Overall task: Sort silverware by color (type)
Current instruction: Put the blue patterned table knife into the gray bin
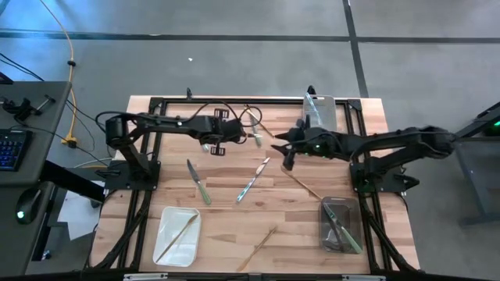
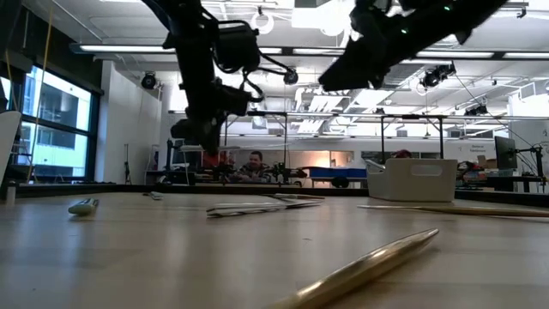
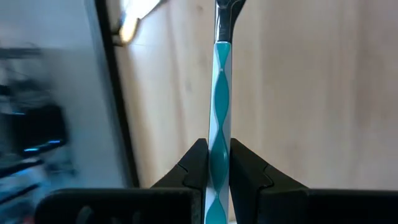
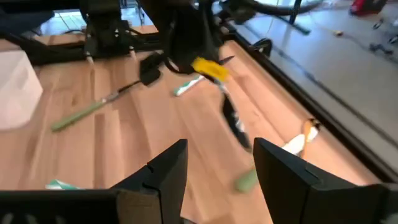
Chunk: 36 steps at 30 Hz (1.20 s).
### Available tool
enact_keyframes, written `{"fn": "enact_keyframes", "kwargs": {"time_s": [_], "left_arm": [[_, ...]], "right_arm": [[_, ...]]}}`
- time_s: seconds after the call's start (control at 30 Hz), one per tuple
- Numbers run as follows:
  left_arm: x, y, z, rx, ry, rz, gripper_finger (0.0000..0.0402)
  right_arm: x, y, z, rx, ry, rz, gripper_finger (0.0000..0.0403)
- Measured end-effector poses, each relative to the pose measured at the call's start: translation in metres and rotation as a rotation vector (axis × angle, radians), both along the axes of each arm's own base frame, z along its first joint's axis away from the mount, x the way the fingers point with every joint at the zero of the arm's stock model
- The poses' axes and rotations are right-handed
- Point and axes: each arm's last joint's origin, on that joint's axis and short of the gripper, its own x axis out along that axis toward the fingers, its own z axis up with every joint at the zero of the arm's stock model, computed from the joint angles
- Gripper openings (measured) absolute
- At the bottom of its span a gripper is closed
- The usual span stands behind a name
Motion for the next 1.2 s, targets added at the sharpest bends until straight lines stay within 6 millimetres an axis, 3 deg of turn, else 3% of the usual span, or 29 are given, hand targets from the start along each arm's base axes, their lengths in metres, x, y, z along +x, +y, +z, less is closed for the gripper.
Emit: {"fn": "enact_keyframes", "kwargs": {"time_s": [0.23,0.37,0.6,0.8,0.97,1.2], "left_arm": [[0.015,-0.018,0.009,0.244,0.03,-0.118,0.0026],[0.024,-0.03,0.014,0.33,0.026,-0.198,0.0026],[0.037,-0.051,0.021,0.406,-0.039,-0.291,0.0026],[0.04,-0.061,0.022,0.423,-0.053,-0.323,0.0026],[0.04,-0.061,0.023,0.431,-0.057,-0.32,0.0026],[0.042,-0.061,0.024,0.434,-0.079,-0.314,0.0026]], "right_arm": [[0.021,-0.018,0.019,0.128,0.143,-0.099,0.0169],[0.027,-0.035,0.023,0.26,0.2,-0.036,0.0169],[0.036,-0.052,0.013,0.43,0.237,0.054,0.0169],[0.041,-0.055,0.004,0.461,0.254,0.05,0.0164],[0.041,-0.055,0.004,0.482,0.246,0.039,0.0123],[0.042,-0.054,0.005,0.501,0.237,0.075,0.0024]]}}
